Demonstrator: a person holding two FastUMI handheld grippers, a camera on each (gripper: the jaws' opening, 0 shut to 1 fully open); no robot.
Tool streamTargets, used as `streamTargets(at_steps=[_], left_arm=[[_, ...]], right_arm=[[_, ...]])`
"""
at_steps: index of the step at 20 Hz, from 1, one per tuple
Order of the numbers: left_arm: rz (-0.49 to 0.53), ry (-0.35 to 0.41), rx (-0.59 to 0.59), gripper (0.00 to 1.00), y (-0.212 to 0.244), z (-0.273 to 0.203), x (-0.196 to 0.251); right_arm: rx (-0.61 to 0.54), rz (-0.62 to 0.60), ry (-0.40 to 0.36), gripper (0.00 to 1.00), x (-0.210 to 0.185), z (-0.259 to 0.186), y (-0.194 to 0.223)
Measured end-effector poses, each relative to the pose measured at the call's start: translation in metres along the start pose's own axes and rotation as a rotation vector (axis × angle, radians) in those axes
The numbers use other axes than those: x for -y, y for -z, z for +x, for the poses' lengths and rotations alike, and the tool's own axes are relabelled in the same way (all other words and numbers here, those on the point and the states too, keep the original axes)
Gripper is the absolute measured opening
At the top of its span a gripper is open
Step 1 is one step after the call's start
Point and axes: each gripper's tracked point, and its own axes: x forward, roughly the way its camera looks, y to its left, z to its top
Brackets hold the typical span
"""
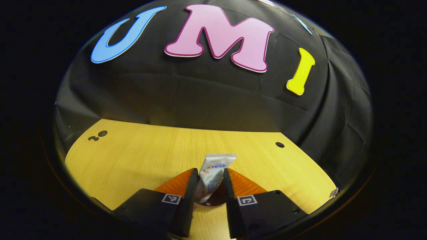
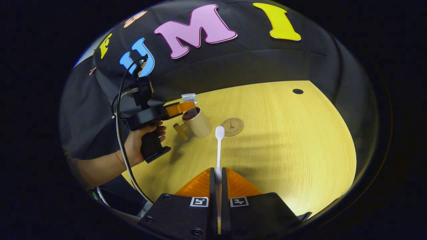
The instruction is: Put the toothbrush and toothpaste on the desktop into the cup, then pick up the cup and place it on the coaster on the desktop.
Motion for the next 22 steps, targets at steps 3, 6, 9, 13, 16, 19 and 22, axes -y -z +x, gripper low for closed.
streamTargets(at_steps=[3,6,9,13,16,19,22], left_arm=[[0.005,-0.009,-0.003,0.63,-0.001,-0.012,-0.006],[-0.015,-0.02,-0.01,0.71,-0.003,-0.031,-0.015],[-0.03,-0.028,-0.013,0.71,-0.001,-0.057,-0.021],[-0.012,-0.03,-0.034,0.72,0.012,-0.092,-0.024],[0.027,-0.041,-0.08,0.72,0.033,-0.115,-0.026],[0.035,-0.031,-0.118,0.72,0.054,-0.134,-0.022],[0.013,-0.043,-0.143,0.72,0.068,-0.148,-0.025]], right_arm=[[0.024,0.013,-0.032,0.08,-0.011,0.005,-0.014],[0.074,0.053,-0.082,0.08,-0.029,0.016,-0.041],[0.124,0.111,-0.142,0.08,-0.051,0.031,-0.073],[0.198,0.134,-0.209,0.08,-0.074,0.054,-0.119],[0.244,0.14,-0.238,0.08,-0.084,0.073,-0.15],[0.285,0.108,-0.263,0.08,-0.092,0.094,-0.177],[0.307,0.09,-0.282,0.08,-0.095,0.119,-0.193]])
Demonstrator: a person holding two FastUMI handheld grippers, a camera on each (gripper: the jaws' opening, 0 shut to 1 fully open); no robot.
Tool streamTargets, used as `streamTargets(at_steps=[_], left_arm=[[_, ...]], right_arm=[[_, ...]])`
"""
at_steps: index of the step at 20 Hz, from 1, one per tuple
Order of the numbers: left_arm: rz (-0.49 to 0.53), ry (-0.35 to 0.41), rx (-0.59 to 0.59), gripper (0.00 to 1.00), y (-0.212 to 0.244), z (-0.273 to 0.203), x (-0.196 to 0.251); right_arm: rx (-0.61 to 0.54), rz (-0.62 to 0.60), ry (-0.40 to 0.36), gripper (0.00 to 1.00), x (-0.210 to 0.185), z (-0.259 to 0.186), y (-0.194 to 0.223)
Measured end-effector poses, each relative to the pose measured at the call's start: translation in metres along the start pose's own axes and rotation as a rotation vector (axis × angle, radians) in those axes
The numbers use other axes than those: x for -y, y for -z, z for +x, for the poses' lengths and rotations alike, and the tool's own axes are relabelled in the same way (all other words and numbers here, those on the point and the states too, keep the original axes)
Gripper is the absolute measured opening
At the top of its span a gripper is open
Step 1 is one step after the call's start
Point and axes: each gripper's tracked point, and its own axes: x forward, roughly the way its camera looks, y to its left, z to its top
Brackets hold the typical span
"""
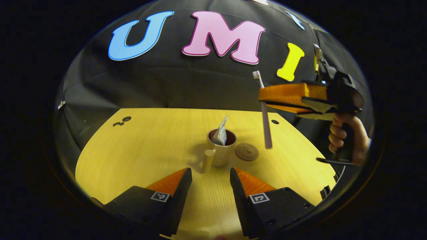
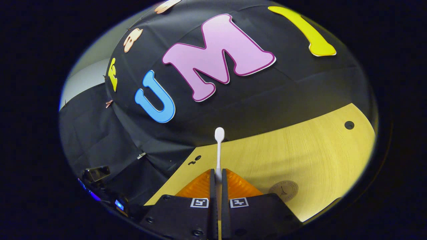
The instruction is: Put the toothbrush and toothpaste on the desktop into the cup, then pick up the cup and place it on the coaster on the desktop.
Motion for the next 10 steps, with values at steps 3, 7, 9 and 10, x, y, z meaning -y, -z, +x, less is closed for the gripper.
streamTargets(at_steps=[3,7,9,10], left_arm=[[-0.043,-0.014,-0.009,0.72,0.008,-0.009,-0.002],[-0.071,-0.046,-0.017,0.71,0.014,-0.02,-0.006],[-0.076,-0.069,-0.026,0.71,0.018,-0.024,-0.01],[-0.079,-0.081,-0.029,0.71,0.02,-0.027,-0.012]], right_arm=[[0.025,-0.029,-0.011,0.08,0.006,0.027,-0.002],[0.048,-0.056,0.003,0.08,0.025,0.058,-0.003],[0.057,-0.044,0.009,0.08,0.034,0.074,-0.002],[0.055,-0.045,0.015,0.08,0.038,0.08,0.0]])
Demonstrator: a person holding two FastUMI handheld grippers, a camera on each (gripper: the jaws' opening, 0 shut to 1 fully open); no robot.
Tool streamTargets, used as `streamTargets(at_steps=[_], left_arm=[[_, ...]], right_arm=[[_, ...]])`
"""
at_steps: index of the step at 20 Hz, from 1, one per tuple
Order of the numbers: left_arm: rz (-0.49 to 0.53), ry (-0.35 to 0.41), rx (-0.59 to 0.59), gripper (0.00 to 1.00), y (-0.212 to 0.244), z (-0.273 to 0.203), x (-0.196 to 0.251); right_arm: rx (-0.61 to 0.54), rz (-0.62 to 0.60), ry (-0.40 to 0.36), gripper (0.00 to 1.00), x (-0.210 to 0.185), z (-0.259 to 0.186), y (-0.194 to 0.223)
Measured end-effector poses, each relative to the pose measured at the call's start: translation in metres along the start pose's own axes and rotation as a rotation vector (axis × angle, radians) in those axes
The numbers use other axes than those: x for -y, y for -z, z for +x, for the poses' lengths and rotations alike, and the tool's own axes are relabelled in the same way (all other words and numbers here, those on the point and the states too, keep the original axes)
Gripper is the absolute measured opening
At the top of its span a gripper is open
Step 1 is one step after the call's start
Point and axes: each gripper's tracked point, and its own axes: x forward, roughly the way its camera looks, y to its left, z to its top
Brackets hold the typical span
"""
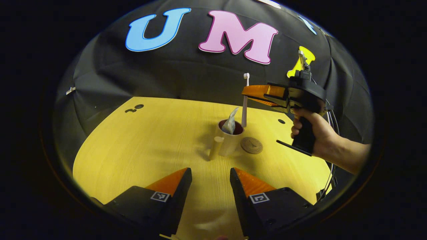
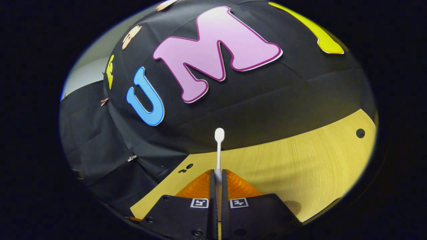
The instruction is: Put the toothbrush and toothpaste on the desktop into the cup, then pick up the cup and place it on the coaster on the desktop.
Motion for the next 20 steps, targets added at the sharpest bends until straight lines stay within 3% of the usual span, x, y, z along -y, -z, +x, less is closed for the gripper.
streamTargets(at_steps=[7,14,15,16,17,20], left_arm=[[-0.042,-0.034,-0.026,0.72,0.012,-0.005,-0.005],[-0.032,-0.024,-0.02,0.72,0.001,0.003,0.004],[-0.029,-0.023,-0.023,0.72,0.002,0.004,0.005],[-0.024,-0.023,-0.025,0.72,0.001,0.005,0.006],[-0.019,-0.021,-0.029,0.72,0.002,0.006,0.007],[0.003,-0.01,-0.04,0.72,0.002,0.008,0.011]], right_arm=[[-0.061,-0.117,-0.012,0.08,0.01,0.018,0.038],[-0.146,-0.169,-0.036,0.11,0.007,0.003,0.064],[-0.151,-0.161,-0.04,0.0,0.006,-0.002,0.065],[-0.161,-0.151,-0.046,0.12,0.003,-0.005,0.067],[-0.172,-0.144,-0.044,0.18,0.003,-0.009,0.07],[-0.2,-0.129,-0.04,0.24,0.002,-0.022,0.078]])
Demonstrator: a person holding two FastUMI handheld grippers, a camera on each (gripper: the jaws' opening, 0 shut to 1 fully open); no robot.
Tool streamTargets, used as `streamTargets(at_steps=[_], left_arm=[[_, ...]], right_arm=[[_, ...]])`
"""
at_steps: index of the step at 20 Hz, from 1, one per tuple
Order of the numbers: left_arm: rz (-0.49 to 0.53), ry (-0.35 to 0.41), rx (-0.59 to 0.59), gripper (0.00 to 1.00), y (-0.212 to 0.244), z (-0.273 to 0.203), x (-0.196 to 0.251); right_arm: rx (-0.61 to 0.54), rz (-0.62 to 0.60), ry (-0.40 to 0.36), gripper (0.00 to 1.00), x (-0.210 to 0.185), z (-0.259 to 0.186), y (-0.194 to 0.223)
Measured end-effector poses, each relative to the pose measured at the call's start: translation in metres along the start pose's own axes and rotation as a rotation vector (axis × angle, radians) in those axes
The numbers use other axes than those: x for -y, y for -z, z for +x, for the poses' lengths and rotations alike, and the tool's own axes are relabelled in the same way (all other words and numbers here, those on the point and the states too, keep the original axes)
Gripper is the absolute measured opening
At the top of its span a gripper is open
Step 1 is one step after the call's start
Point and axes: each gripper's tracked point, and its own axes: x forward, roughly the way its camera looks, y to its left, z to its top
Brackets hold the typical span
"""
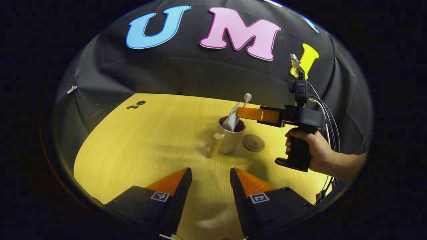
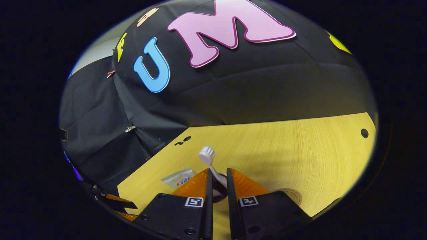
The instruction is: Put the toothbrush and toothpaste on the desktop into the cup, then pick up the cup and place it on the coaster on the desktop.
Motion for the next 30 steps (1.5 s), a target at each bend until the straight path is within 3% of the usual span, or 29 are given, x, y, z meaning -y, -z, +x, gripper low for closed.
streamTargets(at_steps=[1,2,5,7,8,9,14,19,20,21,25,26,27,30], left_arm=[[0.006,0.003,-0.008,0.72,0.002,0.001,0.0],[0.01,0.007,-0.018,0.72,0.003,0.003,0.001],[0.041,0.003,-0.07,0.72,0.007,0.012,0.0],[0.049,0.014,-0.118,0.72,0.01,0.018,0.001],[0.046,0.03,-0.136,0.72,0.009,0.02,0.004],[0.045,0.045,-0.152,0.72,0.008,0.023,0.005],[0.112,0.103,-0.199,0.72,-0.013,0.04,0.008],[0.294,0.095,-0.234,0.72,-0.036,0.059,-0.003],[0.326,0.099,-0.242,0.8,-0.039,0.064,-0.003],[0.35,0.112,-0.258,0.72,-0.039,0.068,-0.001],[0.418,0.126,-0.331,0.68,-0.035,0.091,0.002],[0.427,0.13,-0.352,0.63,-0.033,0.096,0.003],[0.433,0.132,-0.374,0.68,-0.031,0.102,0.003],[0.436,0.13,-0.414,0.67,-0.032,0.12,0.001]], right_arm=[[-0.001,0.007,0.002,0.12,-0.002,-0.005,0.0],[0.002,0.015,-0.002,0.3,-0.004,-0.011,0.0],[-0.007,0.017,-0.013,0.39,-0.011,-0.032,0.005],[-0.015,0.03,-0.013,0.4,-0.013,-0.045,0.011],[-0.022,0.033,-0.009,0.24,-0.013,-0.051,0.016],[-0.031,0.032,-0.004,0.41,-0.012,-0.058,0.019],[-0.067,0.054,0.024,0.41,-0.002,-0.091,0.046],[-0.1,0.082,0.057,0.41,0.008,-0.121,0.069],[-0.105,0.086,0.062,0.41,0.011,-0.126,0.073],[-0.11,0.09,0.07,0.41,0.013,-0.131,0.077],[-0.119,0.11,0.092,0.41,0.021,-0.152,0.088],[-0.121,0.116,0.102,0.41,0.024,-0.157,0.092],[-0.123,0.126,0.109,0.41,0.027,-0.161,0.095],[-0.121,0.159,0.133,0.41,0.036,-0.172,0.102]])
